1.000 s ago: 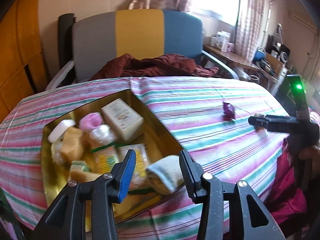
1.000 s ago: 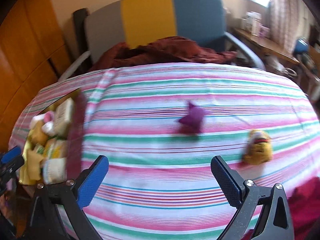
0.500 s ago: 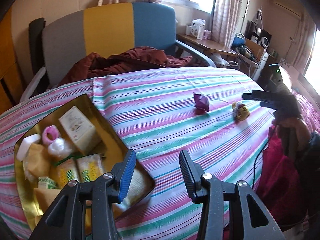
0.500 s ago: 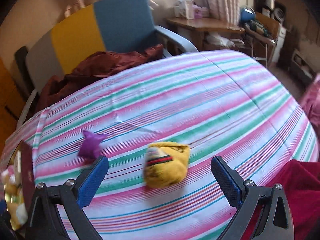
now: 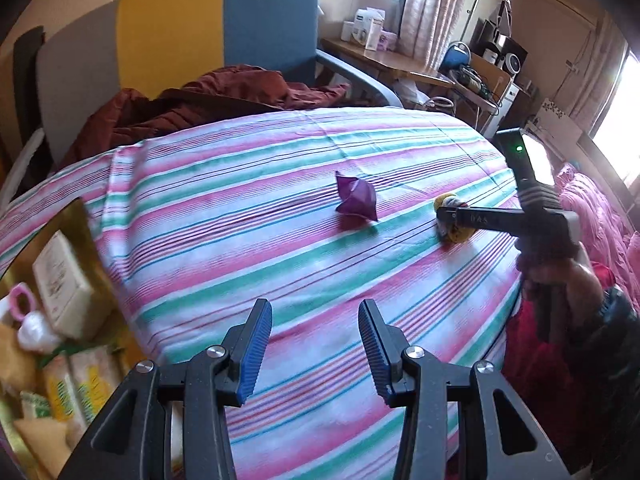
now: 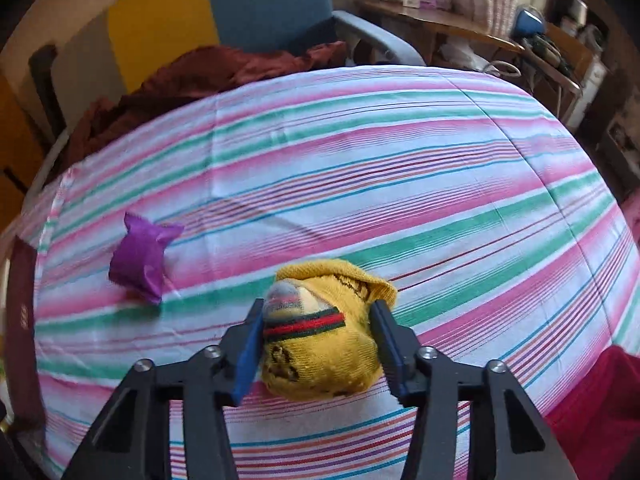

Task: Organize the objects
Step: 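Grasp the yellow plush with the right tool while the left tool grasps the purple packet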

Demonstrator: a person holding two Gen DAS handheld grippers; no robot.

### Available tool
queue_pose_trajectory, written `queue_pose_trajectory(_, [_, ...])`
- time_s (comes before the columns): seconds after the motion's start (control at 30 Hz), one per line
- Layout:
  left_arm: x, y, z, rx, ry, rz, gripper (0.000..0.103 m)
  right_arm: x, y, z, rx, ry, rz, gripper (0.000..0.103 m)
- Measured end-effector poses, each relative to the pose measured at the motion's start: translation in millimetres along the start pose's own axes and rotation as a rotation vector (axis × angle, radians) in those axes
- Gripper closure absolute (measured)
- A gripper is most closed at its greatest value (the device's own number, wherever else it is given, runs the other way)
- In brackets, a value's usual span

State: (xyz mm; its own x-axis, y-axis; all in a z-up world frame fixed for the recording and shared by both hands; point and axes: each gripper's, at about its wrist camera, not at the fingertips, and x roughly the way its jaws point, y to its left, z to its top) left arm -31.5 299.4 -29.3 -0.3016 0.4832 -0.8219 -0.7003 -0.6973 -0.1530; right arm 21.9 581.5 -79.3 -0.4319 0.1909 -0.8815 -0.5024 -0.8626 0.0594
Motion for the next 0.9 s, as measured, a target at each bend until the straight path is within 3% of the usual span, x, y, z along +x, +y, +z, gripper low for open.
queue_pose_trajectory(0.13, [24.3,-9.8,14.6,-0.014,0.031,-0.038,0.058,-8.8,3.4,0.8,-0.018,-0.011,0.012,0.065])
queue_pose_trajectory(0.47, [81.3,-39.3,60.4,0.063,0.057,-0.052,0.058,-7.1,4.5,1.0,-0.016,0.019,0.032,0.066])
queue_pose_trajectory(0.9, [147.3,-64.3,95.9,0.138,0.111,-0.012,0.057,0.3,3.0,4.7,0.003,0.043,0.044,0.051])
